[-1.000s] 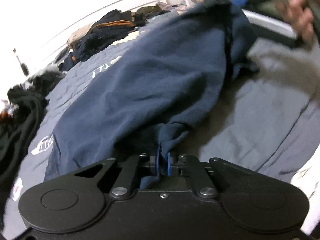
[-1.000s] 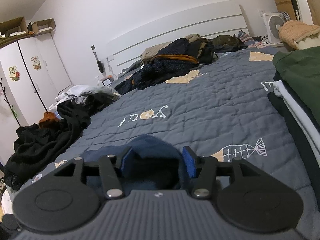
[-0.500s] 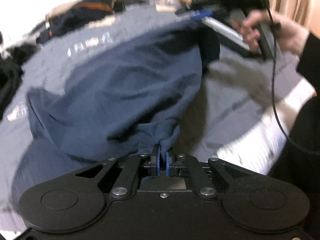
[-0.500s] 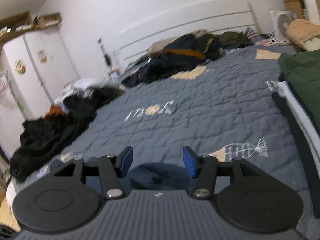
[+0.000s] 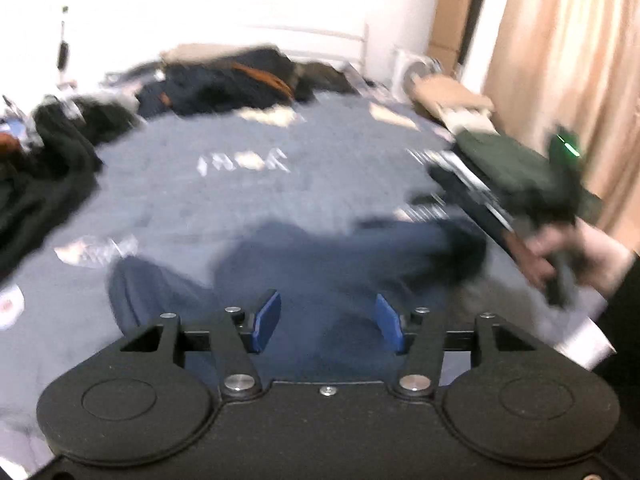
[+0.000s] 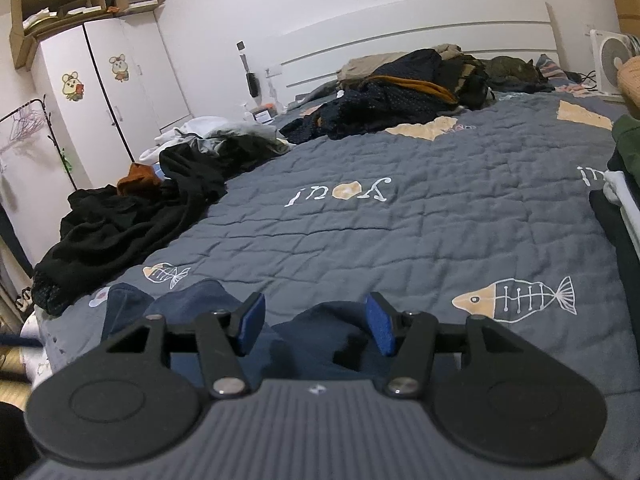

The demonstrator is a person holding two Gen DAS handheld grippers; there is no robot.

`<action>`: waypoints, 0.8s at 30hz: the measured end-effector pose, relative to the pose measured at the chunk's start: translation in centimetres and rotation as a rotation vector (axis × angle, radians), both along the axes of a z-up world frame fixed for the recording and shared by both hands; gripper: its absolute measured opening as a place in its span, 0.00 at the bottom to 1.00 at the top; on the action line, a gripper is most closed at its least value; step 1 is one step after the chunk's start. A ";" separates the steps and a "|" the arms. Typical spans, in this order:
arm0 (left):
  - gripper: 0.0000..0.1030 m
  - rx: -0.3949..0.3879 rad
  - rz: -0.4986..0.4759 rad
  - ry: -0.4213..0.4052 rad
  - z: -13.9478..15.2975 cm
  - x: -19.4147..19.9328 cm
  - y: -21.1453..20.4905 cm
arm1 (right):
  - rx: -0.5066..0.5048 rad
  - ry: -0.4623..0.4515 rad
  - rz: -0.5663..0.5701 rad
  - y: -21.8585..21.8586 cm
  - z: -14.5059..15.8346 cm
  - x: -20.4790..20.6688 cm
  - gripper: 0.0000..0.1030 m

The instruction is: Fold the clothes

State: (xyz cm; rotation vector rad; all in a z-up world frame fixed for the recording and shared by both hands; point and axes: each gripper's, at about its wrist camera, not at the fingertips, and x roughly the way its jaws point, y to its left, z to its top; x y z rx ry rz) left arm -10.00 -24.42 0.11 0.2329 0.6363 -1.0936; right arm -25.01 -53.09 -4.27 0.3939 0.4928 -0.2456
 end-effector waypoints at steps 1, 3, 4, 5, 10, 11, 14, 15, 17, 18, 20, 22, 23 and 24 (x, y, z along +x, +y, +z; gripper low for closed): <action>0.52 0.004 0.014 0.003 -0.1 1.2 -0.7 | 0.001 -0.002 -0.003 -0.1 0.0 -0.1 0.54; 0.52 0.017 0.046 -0.001 -0.8 2.9 -1.8 | 0.013 -0.009 -0.008 -0.3 0.0 -0.1 0.54; 0.53 0.027 0.056 0.001 -1.2 3.6 -2.3 | 0.019 -0.014 -0.010 -0.4 0.0 -0.1 0.54; 0.55 0.038 0.061 0.004 -1.8 4.2 -2.9 | 0.025 -0.019 -0.010 -0.5 0.0 -0.2 0.54; 0.62 0.085 0.091 0.036 -4.6 6.8 -4.7 | 0.049 -0.043 -0.008 -0.7 0.2 -0.5 0.55; 0.62 0.090 0.098 0.052 -5.0 7.2 -4.8 | 0.055 -0.047 -0.008 -0.8 0.3 -0.5 0.55; 0.63 0.104 0.124 0.123 -6.6 8.5 -5.2 | 0.063 -0.052 -0.009 -1.0 0.3 -0.6 0.56; 0.63 0.096 0.124 0.151 -7.0 8.8 -5.2 | 0.064 -0.053 -0.011 -1.1 0.3 -0.6 0.56; 0.26 0.069 0.110 0.207 -7.6 9.1 -5.1 | 0.067 -0.056 -0.014 -1.3 0.3 -0.7 0.56; 0.12 0.057 0.096 0.230 -7.7 9.0 -5.0 | 0.074 -0.062 -0.017 -1.4 0.4 -0.8 0.56; 0.07 0.029 0.077 0.215 -7.3 7.9 -4.6 | 0.086 -0.073 -0.024 -1.6 0.5 -1.0 0.56; 0.06 -0.004 0.036 0.191 -6.4 6.1 -4.1 | 0.096 -0.086 -0.029 -1.8 0.7 -1.3 0.56; 0.06 -0.020 0.017 0.184 -6.0 5.2 -3.9 | 0.100 -0.092 -0.031 -1.9 0.8 -1.4 0.56; 0.06 -0.034 -0.005 0.172 -5.5 4.0 -3.5 | 0.103 -0.096 -0.032 -1.9 0.9 -1.5 0.56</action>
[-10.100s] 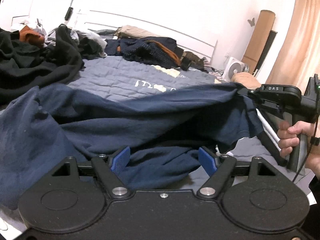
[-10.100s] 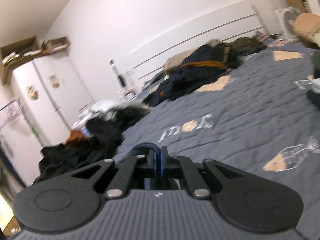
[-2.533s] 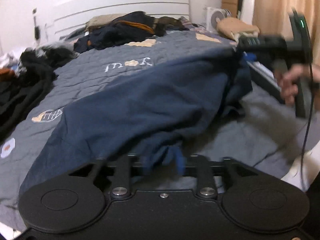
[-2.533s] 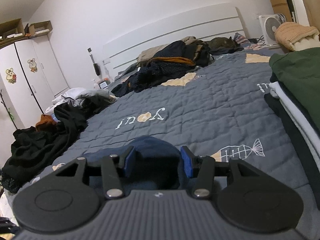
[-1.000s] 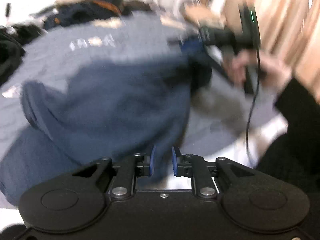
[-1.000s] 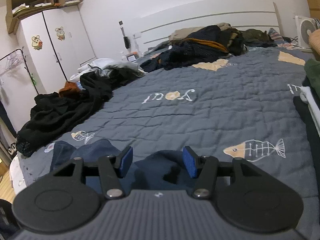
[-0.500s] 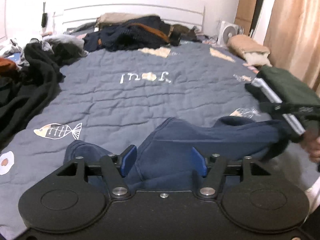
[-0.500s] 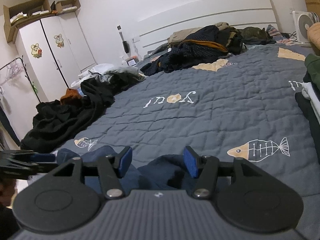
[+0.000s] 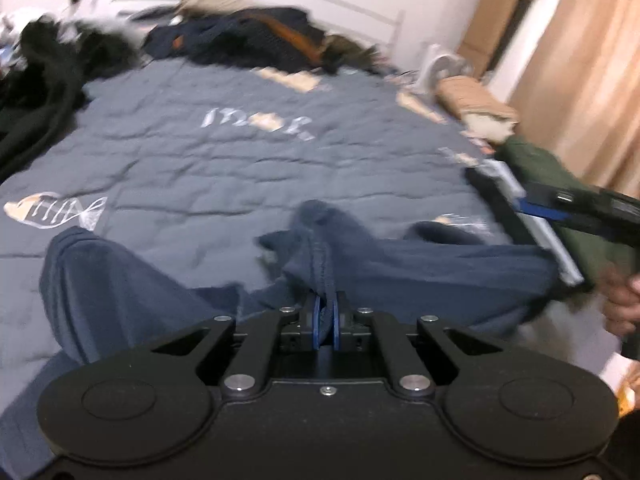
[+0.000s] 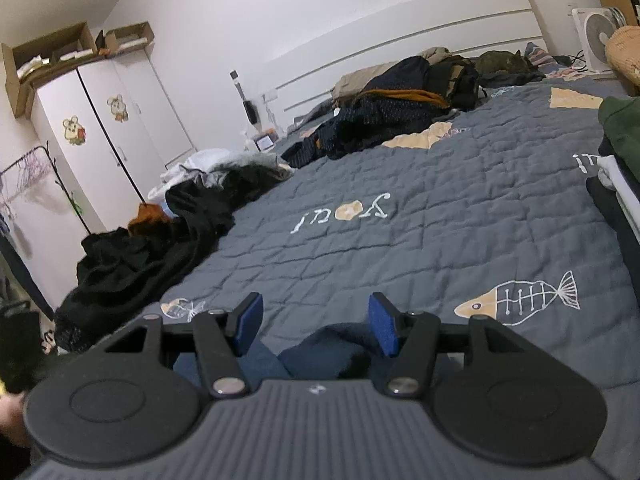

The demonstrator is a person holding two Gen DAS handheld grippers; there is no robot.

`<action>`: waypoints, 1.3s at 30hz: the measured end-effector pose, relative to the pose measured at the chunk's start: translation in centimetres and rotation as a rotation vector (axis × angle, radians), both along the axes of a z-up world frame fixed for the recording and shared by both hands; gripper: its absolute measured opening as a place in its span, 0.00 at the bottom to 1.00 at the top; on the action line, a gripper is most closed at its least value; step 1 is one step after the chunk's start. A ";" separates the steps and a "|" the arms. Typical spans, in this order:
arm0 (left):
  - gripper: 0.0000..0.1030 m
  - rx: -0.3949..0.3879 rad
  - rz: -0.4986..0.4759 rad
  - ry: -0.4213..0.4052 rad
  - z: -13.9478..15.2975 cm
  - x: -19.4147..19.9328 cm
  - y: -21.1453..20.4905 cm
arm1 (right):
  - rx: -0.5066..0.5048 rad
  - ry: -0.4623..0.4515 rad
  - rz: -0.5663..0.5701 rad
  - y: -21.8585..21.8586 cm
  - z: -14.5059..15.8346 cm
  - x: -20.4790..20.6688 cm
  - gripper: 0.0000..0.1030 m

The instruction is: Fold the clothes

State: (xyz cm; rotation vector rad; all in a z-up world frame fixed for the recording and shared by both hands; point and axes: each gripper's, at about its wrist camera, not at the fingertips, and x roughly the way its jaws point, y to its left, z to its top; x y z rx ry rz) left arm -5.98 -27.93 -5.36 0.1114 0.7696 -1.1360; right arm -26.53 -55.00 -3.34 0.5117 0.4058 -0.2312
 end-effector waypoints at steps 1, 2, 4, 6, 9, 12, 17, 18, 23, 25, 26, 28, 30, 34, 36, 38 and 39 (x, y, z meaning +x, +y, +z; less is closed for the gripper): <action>0.06 -0.017 -0.023 -0.015 0.6 -1.2 0.4 | 0.001 -0.003 0.002 0.0 0.1 -0.1 0.56; 0.06 -0.028 -0.052 -0.030 1.0 -2.6 0.6 | 0.003 -0.006 0.003 0.1 0.3 -0.2 0.56; 0.06 -0.043 -0.123 -0.053 1.9 -5.5 1.1 | 0.008 -0.014 0.008 0.1 0.6 -0.4 0.56; 0.06 -0.053 -0.193 -0.058 2.2 -8.2 1.3 | 0.022 -0.022 0.016 0.1 1.0 -0.6 0.56; 0.06 -0.064 -0.283 -0.045 2.3 -11.9 1.7 | 0.054 -0.020 0.032 0.3 1.4 -0.7 0.56; 0.06 -0.044 -0.350 -0.032 1.4 -14.9 1.8 | 0.062 0.008 0.050 0.9 1.2 -0.6 0.57; 0.07 0.078 -0.379 -0.053 -0.7 -17.1 1.5 | 0.050 0.054 0.125 2.4 0.8 -0.3 0.57; 0.08 0.089 -0.375 -0.057 -0.9 -17.2 1.7 | 0.046 0.061 0.140 2.7 0.7 -0.2 0.57; 0.35 0.077 -0.304 -0.029 0.5 -16.2 3.8 | 0.026 0.089 0.191 4.5 0.2 -0.1 0.57; 0.39 0.054 -0.258 -0.022 1.5 -15.3 4.8 | 0.022 0.096 0.208 4.9 0.1 -0.2 0.57; 0.40 0.042 -0.225 -0.019 2.0 -14.7 5.3 | 0.020 0.099 0.212 5.0 0.0 -0.1 0.57; 0.46 0.021 -0.148 -0.008 2.7 -13.5 6.2 | 0.016 0.100 0.213 5.2 -0.1 -0.1 0.57; 0.52 0.006 -0.050 0.014 2.9 -11.9 6.7 | 0.025 0.093 0.211 5.0 -0.1 -0.1 0.57; 0.52 0.003 0.091 0.096 2.0 -9.0 6.8 | 0.032 0.089 0.200 4.8 -0.2 0.0 0.57; 0.52 -0.004 0.121 0.174 1.1 -8.1 6.6 | 0.033 0.085 0.198 4.7 -0.2 0.1 0.57; 0.52 -0.003 0.140 0.248 0.1 -7.7 6.5 | 0.034 0.079 0.197 4.6 -0.1 0.0 0.57; 0.52 -0.004 0.151 0.287 -0.4 -7.6 6.5 | 0.034 0.076 0.196 4.6 -0.1 0.0 0.57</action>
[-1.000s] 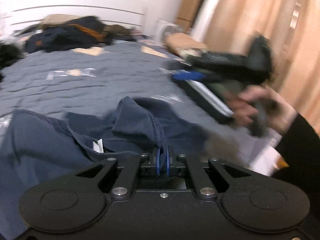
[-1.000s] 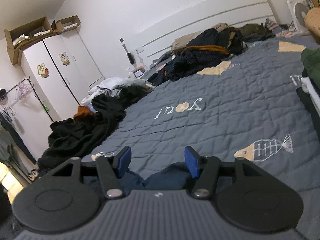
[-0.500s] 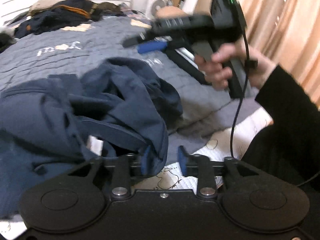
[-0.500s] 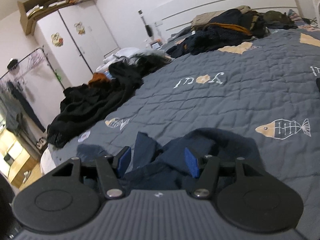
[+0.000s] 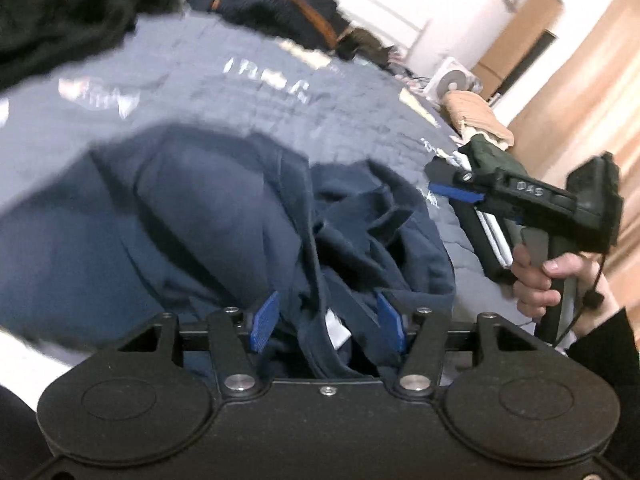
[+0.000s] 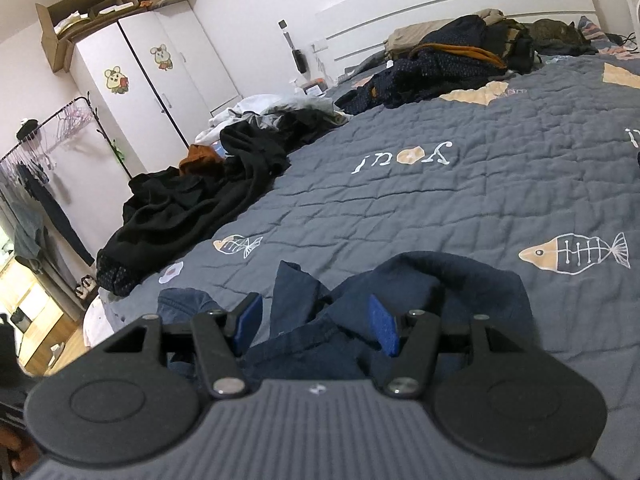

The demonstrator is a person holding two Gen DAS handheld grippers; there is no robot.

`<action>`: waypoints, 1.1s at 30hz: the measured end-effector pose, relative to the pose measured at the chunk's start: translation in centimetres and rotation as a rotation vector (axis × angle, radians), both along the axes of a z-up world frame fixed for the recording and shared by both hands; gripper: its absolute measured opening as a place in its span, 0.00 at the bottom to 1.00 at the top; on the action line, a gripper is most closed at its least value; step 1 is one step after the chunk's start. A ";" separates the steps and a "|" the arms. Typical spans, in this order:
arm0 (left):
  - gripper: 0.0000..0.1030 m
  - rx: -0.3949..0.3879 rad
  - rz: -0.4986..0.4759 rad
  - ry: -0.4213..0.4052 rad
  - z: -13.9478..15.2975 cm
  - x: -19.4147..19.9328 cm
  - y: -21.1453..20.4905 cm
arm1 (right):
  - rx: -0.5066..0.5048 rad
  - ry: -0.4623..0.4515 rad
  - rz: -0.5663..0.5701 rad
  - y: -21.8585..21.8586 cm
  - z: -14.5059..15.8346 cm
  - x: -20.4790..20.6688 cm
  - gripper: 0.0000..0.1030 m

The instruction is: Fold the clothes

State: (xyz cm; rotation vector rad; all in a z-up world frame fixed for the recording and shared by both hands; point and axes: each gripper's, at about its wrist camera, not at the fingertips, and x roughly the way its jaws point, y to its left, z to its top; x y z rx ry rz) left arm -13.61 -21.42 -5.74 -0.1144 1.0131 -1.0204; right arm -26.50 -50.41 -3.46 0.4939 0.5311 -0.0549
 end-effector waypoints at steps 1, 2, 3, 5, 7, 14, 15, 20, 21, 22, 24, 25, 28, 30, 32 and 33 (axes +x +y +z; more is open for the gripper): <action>0.52 -0.003 0.012 0.041 -0.6 0.1 0.0 | 0.001 -0.002 -0.002 -0.1 0.0 0.0 0.57; 0.52 -0.007 0.022 0.079 -1.2 0.2 -0.1 | 0.003 -0.003 -0.006 -0.2 0.0 0.0 0.57; 0.52 -0.015 0.033 0.112 -1.8 0.2 -0.2 | 0.008 -0.004 -0.010 -0.3 -0.1 0.0 0.57; 0.52 -0.025 0.069 0.158 -2.7 0.4 -0.3 | 0.017 -0.005 -0.018 -0.6 -0.2 0.1 0.57; 0.52 -0.025 0.103 0.180 -3.4 0.7 -0.4 | 0.023 -0.003 -0.026 -0.7 -0.2 0.2 0.57; 0.15 -0.002 0.018 0.096 -2.8 1.9 -0.9 | 0.026 -0.013 -0.007 -0.5 -0.2 0.7 0.57; 0.14 0.014 -0.011 0.049 -2.1 1.9 -1.0 | 0.027 -0.015 -0.003 -0.4 -0.1 0.7 0.57; 0.10 0.062 -0.158 -0.131 1.3 1.6 -1.1 | 0.050 -0.026 0.059 0.1 0.3 1.2 0.57; 0.10 0.076 -0.183 -0.167 1.8 1.2 -1.2 | 0.068 -0.040 0.092 0.3 0.5 1.4 0.57; 0.09 0.094 -0.206 -0.201 2.1 0.8 -1.4 | 0.086 -0.053 0.122 0.6 0.6 1.6 0.57; 0.08 0.119 -0.243 -0.253 2.4 -0.4 -1.8 | 0.126 -0.069 0.176 1.1 0.9 2.2 0.57; 0.08 0.127 -0.259 -0.274 2.3 -1.0 -2.0 | 0.157 -0.067 0.208 1.5 1.0 2.6 0.57; 0.08 0.143 -0.297 -0.321 2.1 -2.5 -2.4 | 0.272 -0.021 0.275 2.2 0.8 4.2 0.60; 0.08 0.150 -0.313 -0.339 1.8 -3.0 -2.4 | 0.345 0.034 0.286 2.5 0.1 5.4 0.61; 0.08 0.154 -0.325 -0.354 1.6 -3.4 -2.3 | 0.378 0.079 0.291 3.1 -0.6 6.5 0.61; 0.08 0.153 -0.329 -0.357 1.5 -3.6 -2.1 | 0.386 0.100 0.294 3.3 -0.9 6.9 0.62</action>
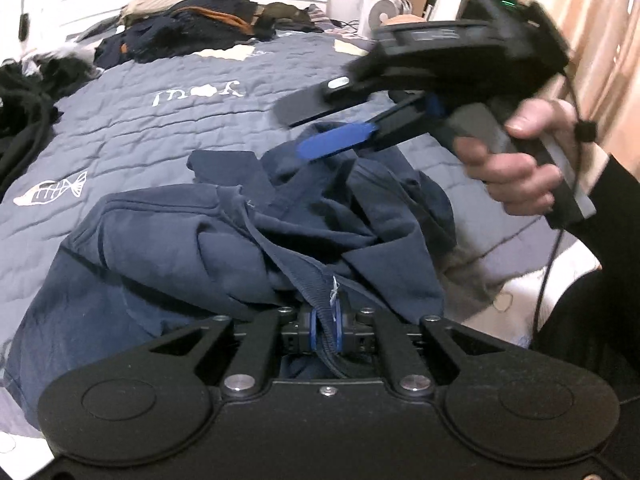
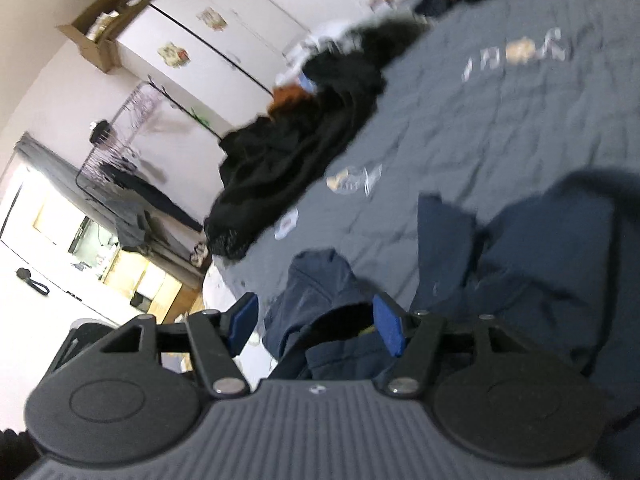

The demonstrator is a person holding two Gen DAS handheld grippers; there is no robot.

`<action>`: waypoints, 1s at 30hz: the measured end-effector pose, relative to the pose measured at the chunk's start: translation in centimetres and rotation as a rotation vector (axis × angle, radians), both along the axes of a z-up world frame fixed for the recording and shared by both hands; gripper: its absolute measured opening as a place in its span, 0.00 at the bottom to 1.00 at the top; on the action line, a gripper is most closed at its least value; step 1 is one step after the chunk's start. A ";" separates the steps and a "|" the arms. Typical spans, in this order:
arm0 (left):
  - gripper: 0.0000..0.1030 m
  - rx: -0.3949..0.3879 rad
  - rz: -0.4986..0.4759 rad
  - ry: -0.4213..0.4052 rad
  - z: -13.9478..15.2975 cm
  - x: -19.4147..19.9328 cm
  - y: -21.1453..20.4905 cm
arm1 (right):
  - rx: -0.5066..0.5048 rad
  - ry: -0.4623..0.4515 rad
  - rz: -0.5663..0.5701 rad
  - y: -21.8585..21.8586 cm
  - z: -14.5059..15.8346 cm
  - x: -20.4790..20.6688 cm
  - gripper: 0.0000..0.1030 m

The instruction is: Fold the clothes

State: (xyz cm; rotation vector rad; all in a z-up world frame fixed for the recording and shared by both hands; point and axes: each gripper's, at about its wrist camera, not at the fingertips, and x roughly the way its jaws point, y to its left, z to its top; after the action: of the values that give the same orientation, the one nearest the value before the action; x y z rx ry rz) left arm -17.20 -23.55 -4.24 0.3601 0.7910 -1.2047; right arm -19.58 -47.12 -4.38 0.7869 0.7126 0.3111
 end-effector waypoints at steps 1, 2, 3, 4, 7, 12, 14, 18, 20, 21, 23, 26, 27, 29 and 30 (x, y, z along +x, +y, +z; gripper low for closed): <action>0.08 -0.002 -0.005 -0.001 0.0 -0.1 0.3 | -0.003 0.018 0.002 0.3 -0.3 0.4 0.62; 0.08 -0.006 -0.009 0.000 0.0 -0.2 0.5 | -0.006 0.035 0.004 0.6 -0.7 0.8 0.62; 0.08 -0.008 -0.014 0.000 0.0 -0.2 0.6 | -0.011 0.051 0.007 0.9 -1.0 1.2 0.63; 0.08 -0.009 -0.018 0.000 0.0 -0.3 0.8 | -0.024 0.059 0.010 1.3 -1.2 1.5 0.63; 0.08 -0.009 -0.032 -0.002 0.0 -0.6 1.2 | -0.049 0.076 0.030 2.2 -1.7 2.7 0.63; 0.08 -0.012 -0.043 0.001 0.1 -0.6 1.6 | -0.081 0.102 0.085 4.2 -2.2 4.4 0.63; 0.08 -0.011 -0.048 0.000 0.1 -0.7 1.6 | -0.109 0.122 0.093 4.8 -2.4 4.9 0.63; 0.08 -0.013 -0.049 -0.001 0.1 -0.5 1.9 | -0.124 0.148 0.095 5.5 -2.8 5.8 0.52; 0.08 -0.016 -0.043 0.003 0.1 -0.4 2.2 | -0.122 0.166 0.110 5.9 -3.1 6.2 0.35; 0.08 -0.017 -0.040 0.005 0.1 -0.2 2.3 | -0.119 0.175 0.111 6.0 -3.3 6.3 0.26; 0.08 -0.016 -0.033 0.006 0.0 0.1 2.5 | -0.126 0.178 0.114 6.3 -3.5 6.4 0.13; 0.08 -0.014 -0.022 0.013 -0.1 0.5 2.8 | -0.131 0.167 0.088 6.5 -3.4 6.6 0.09; 0.08 -0.012 -0.015 0.018 -0.2 0.6 2.9 | -0.127 0.154 0.074 6.4 -3.2 6.5 0.08; 0.10 -0.008 0.018 0.026 -0.3 0.6 3.2 | -0.117 0.126 0.046 6.2 -2.7 6.4 0.07; 0.12 -0.003 0.042 0.031 -0.4 0.6 3.4 | -0.113 0.114 0.030 6.0 -2.4 6.3 0.07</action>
State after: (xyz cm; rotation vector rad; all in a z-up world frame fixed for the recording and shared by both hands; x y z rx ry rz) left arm -16.59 -20.12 -4.59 0.3213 0.8198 -1.1745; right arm -13.32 -41.17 -6.75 0.6913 0.8428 0.2522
